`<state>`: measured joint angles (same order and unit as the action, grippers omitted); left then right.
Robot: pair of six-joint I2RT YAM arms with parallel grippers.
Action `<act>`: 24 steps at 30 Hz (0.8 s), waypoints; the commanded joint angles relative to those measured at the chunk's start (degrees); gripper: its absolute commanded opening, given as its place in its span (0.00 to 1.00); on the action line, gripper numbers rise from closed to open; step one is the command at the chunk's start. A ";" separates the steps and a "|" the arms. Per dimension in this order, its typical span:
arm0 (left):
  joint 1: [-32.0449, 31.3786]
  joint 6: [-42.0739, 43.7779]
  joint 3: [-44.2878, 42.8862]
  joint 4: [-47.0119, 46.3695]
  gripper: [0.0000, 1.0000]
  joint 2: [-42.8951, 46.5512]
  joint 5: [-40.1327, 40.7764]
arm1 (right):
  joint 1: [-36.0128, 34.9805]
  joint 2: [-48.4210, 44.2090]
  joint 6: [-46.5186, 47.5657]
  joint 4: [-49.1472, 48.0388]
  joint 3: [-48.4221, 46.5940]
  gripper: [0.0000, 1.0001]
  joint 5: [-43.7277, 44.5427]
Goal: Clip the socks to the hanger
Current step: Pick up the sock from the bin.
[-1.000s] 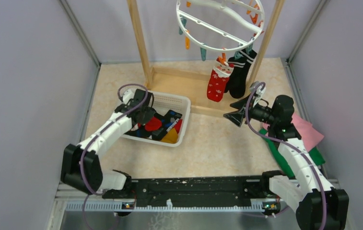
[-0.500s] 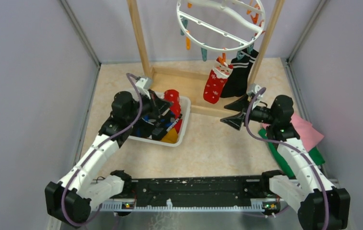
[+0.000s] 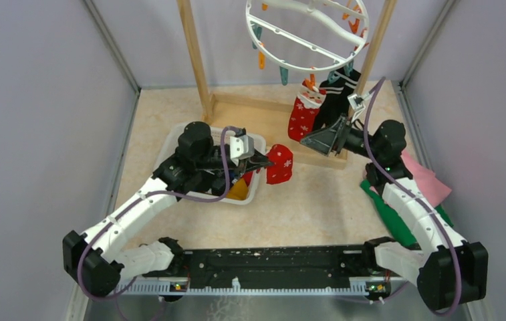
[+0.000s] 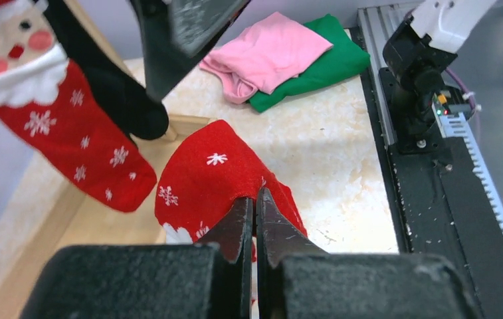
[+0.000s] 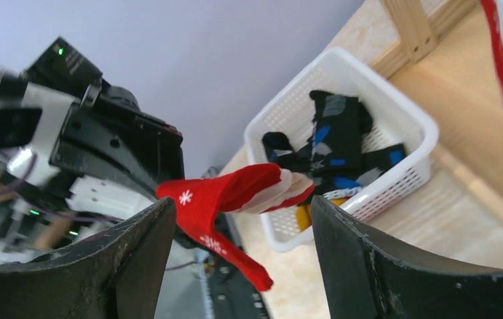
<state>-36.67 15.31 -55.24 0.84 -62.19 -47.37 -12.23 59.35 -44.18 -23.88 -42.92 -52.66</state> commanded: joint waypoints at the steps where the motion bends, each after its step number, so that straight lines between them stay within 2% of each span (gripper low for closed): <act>1: -1.64 12.66 -5.11 3.23 0.00 -2.85 -5.80 | -0.65 3.28 -20.34 2.18 -1.23 0.73 1.18; 9: -4.23 14.49 -8.82 4.01 0.00 -7.17 -6.69 | -3.32 5.51 -29.71 -4.63 3.82 0.71 -0.48; 15: -5.44 15.05 -11.32 4.96 0.00 -10.02 -7.53 | -6.05 9.66 -33.31 -10.73 4.19 0.58 -2.84; 17: -6.05 15.10 -11.79 5.88 0.00 -10.67 -7.62 | -6.75 10.38 -33.70 -12.11 3.47 0.52 -3.08; 19: -6.58 14.81 -11.59 6.43 0.00 -10.84 -7.28 | -7.01 10.83 -34.21 -13.92 3.21 0.41 -2.95; 22: -7.00 12.70 -9.83 6.01 0.00 -10.21 -6.73 | -7.00 10.35 -34.47 -17.75 3.51 0.18 -2.14; 24: -7.02 8.06 -7.03 2.86 0.00 -9.15 -6.55 | -6.94 9.57 -33.94 -21.30 4.07 0.03 -1.46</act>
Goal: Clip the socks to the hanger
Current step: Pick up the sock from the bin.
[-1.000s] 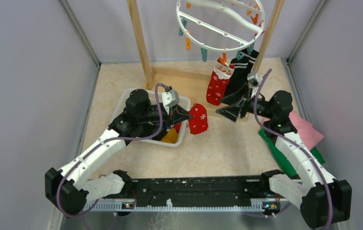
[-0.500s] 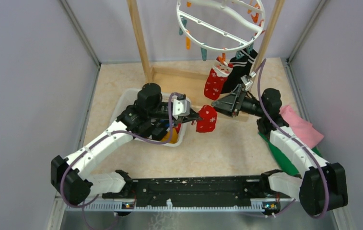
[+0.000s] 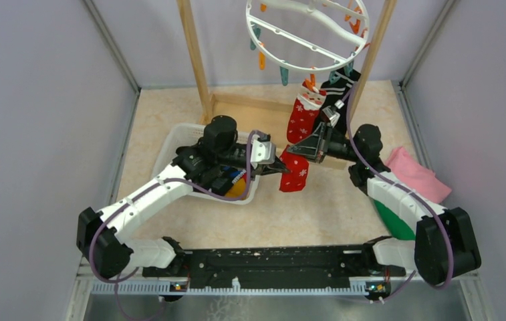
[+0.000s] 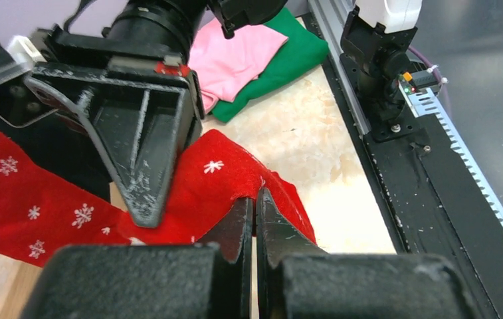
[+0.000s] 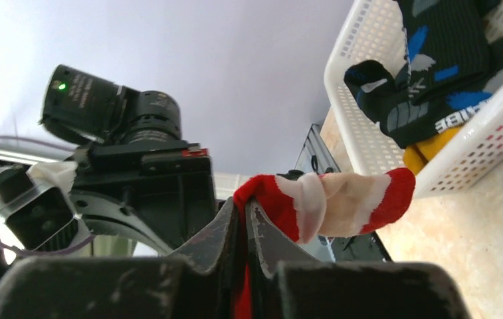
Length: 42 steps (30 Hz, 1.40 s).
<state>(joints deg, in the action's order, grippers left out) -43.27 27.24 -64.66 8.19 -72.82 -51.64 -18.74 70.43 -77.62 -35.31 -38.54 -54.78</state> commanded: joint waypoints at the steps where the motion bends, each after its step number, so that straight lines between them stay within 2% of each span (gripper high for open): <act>1: -0.46 -6.99 4.42 -6.90 0.00 2.17 -1.95 | -0.37 -1.95 0.25 -11.67 -0.01 0.00 0.72; 2: -0.45 -10.34 6.71 -10.58 0.12 3.02 -1.17 | -0.38 -2.23 1.07 -13.66 0.16 0.00 0.62; 3: -0.50 -14.94 9.25 -14.11 0.29 3.99 0.35 | -0.29 -2.49 1.93 -15.30 0.28 0.00 0.34; 7: -0.42 -34.17 19.11 -28.99 0.61 8.69 6.27 | 0.14 -4.19 7.60 -19.04 1.31 0.00 -1.72; 14: -0.16 -53.22 32.75 -42.47 0.98 21.07 16.03 | 1.12 -10.95 22.10 -29.03 6.13 0.00 -9.95; 17: 0.16 -61.15 37.16 -48.89 0.99 24.34 20.35 | 1.59 -13.84 29.76 -28.99 6.92 0.00 -14.52; 19: 0.29 -68.16 39.23 -54.33 0.99 23.15 20.99 | 1.54 -17.26 41.16 -20.88 6.27 0.00 -15.69; 23: 0.32 -83.59 43.37 -73.03 0.99 16.30 22.74 | 1.04 -23.95 67.94 -0.48 3.78 0.00 -14.48; 25: 0.32 -89.31 44.60 -81.70 0.99 12.12 23.64 | 0.88 -24.46 74.69 4.70 1.86 0.00 -14.50; 27: 0.33 -92.58 44.13 -85.50 0.99 8.38 23.61 | 0.71 -24.30 77.22 5.18 1.24 0.00 -15.04; 31: 1.23 -95.29 38.34 -86.02 0.99 1.43 18.88 | -0.52 -24.03 80.29 1.49 1.60 0.00 -15.04; 37: 4.17 -107.32 32.84 -109.82 0.98 -13.84 14.46 | -1.87 -22.53 81.34 1.38 -0.75 0.00 -14.69; 42: 4.33 -114.23 23.35 -110.92 0.98 -22.73 7.08 | -4.27 -23.36 81.66 2.52 -1.09 0.00 -13.36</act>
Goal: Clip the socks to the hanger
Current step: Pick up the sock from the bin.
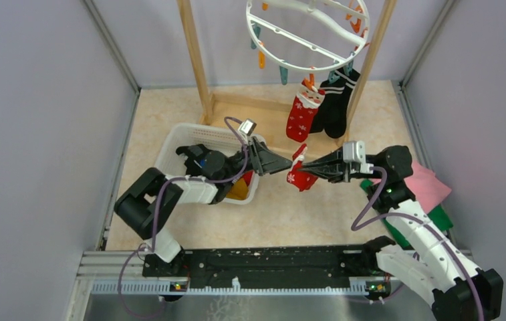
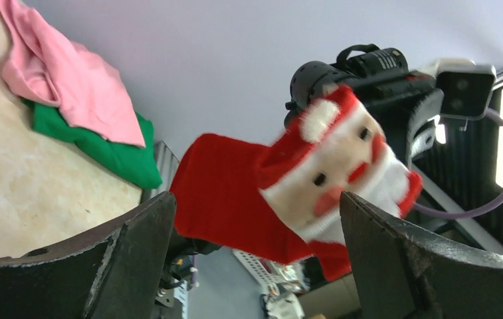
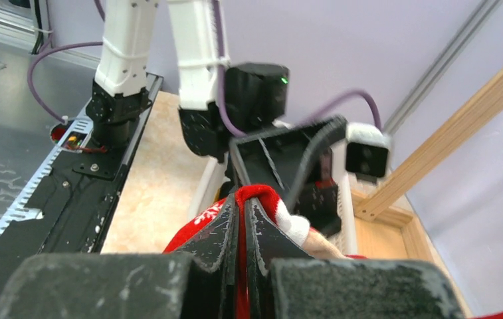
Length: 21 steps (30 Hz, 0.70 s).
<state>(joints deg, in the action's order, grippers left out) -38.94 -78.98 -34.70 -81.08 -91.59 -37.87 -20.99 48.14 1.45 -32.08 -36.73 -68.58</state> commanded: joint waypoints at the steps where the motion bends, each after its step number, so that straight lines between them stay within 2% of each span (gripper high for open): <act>1: 0.05 -8.40 -7.90 -21.67 0.98 -4.83 -6.98 | -2.24 -1.38 2.81 -0.14 -2.84 0.00 0.67; 6: 0.01 -10.43 -12.71 -21.62 0.97 -6.17 -7.02 | -2.30 -3.10 4.92 4.15 -2.16 0.00 1.78; 9: 0.08 -12.13 -14.71 -21.64 0.89 -6.11 -7.69 | -2.30 -4.02 3.68 4.83 -1.07 0.00 3.48; 11: 0.09 -12.92 -15.45 -21.67 0.74 -5.70 -8.81 | -2.30 -4.76 3.30 6.53 -0.81 0.00 5.02; 13: 0.09 -13.49 -15.37 -21.64 0.67 -5.10 -9.34 | -2.22 -5.52 3.30 8.74 -0.66 0.00 6.26; 21: 1.42 -13.43 -13.56 -21.67 0.09 -2.14 -10.42 | -0.69 -7.31 1.01 12.95 -0.18 0.00 8.62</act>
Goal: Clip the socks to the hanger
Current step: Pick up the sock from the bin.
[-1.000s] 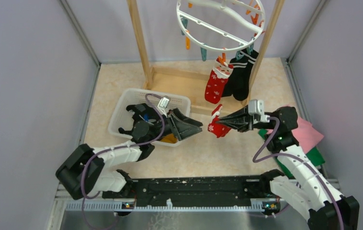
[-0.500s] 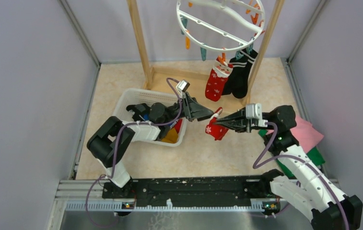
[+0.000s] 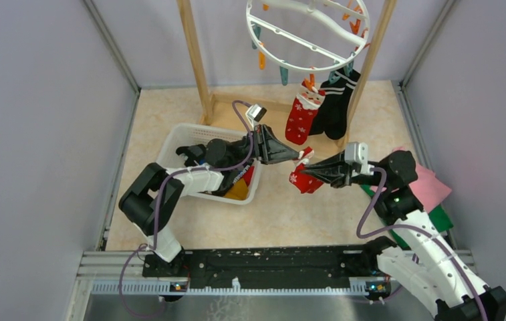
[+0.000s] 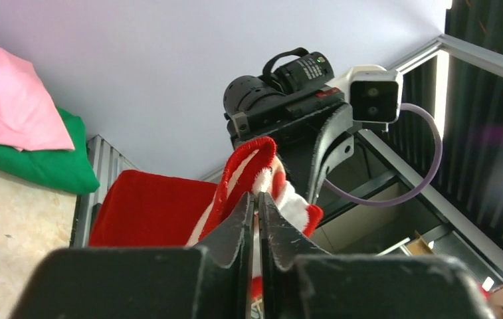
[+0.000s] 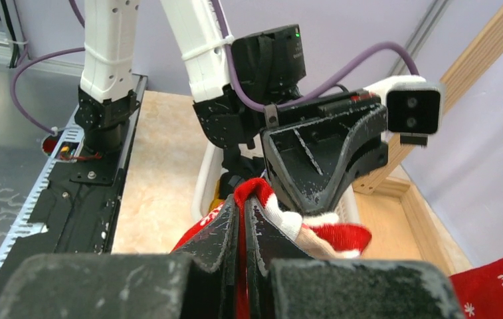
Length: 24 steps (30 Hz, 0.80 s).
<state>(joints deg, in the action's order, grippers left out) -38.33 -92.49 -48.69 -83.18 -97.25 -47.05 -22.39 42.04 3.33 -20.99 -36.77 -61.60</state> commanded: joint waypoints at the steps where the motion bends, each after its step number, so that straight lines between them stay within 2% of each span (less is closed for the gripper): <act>1: 0.95 0.11 0.63 -19.56 0.06 3.70 -1.44 | 0.84 -1.32 -0.83 2.24 -0.14 0.00 1.66; 5: 1.36 0.82 1.37 -19.52 0.00 4.53 -1.69 | 1.20 -1.76 -0.76 2.88 0.47 0.00 1.68; 7: 1.64 2.00 1.75 -19.57 0.00 5.25 -2.09 | 1.37 -2.08 -0.54 3.33 0.93 0.00 1.95; 11: 1.91 9.18 2.10 -15.17 0.00 8.70 -5.59 | 1.78 -2.59 -1.03 3.69 1.93 0.00 3.10; 14: 1.94 22.68 1.61 -2.31 0.00 14.13 -9.82 | 2.31 -2.80 -2.61 2.62 3.26 0.00 4.24; 16: 1.94 34.40 1.35 11.87 0.00 18.87 -10.27 | 2.96 -2.56 -4.88 1.78 3.82 0.02 5.64; 19: 1.90 49.33 0.50 27.02 0.00 25.21 -8.80 | 3.32 -1.73 -6.24 0.75 4.17 0.04 6.18; 24: 1.93 61.56 -1.25 40.96 0.00 29.46 -8.07 | 3.32 0.93 -7.45 -1.13 3.29 0.09 6.21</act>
<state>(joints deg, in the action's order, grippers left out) -36.42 -47.48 -47.55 -56.53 -69.36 -54.63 -19.57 41.25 -2.15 -18.85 -32.56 -56.47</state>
